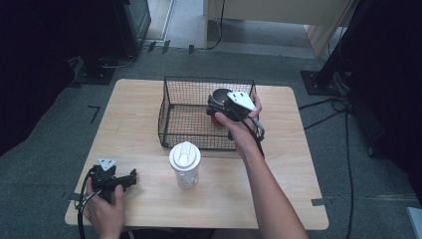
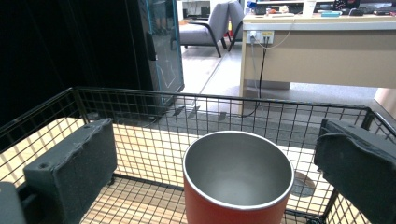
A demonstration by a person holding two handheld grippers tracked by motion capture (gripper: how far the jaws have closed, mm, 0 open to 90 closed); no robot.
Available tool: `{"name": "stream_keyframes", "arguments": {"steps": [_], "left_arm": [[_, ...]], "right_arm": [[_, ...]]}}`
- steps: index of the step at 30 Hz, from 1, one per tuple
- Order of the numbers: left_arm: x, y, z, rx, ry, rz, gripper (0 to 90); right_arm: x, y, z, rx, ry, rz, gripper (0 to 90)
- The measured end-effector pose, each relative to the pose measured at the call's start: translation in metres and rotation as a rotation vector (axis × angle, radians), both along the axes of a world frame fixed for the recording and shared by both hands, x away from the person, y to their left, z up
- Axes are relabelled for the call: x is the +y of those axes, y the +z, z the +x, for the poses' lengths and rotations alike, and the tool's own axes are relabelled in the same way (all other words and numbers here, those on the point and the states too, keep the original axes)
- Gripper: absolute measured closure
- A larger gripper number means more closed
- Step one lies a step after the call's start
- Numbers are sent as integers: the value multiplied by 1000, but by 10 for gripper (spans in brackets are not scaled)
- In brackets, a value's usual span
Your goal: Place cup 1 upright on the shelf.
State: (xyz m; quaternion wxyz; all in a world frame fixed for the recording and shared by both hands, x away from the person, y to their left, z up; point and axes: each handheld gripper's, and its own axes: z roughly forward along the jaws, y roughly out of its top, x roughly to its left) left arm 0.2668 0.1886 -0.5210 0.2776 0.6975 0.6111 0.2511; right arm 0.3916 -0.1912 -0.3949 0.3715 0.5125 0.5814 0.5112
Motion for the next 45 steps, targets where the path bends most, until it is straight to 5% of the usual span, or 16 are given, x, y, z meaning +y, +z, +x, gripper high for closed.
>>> {"name": "stream_keyframes", "arguments": {"steps": [32, 45], "left_arm": [[0, 0, 0, 1, 1, -1, 0], [-1, 0, 0, 1, -7, 2, 0]], "right_arm": [[0, -6, -76, -25, 93, -13, 0], [-1, -22, -112, -2, 139, -14, 0]]}}
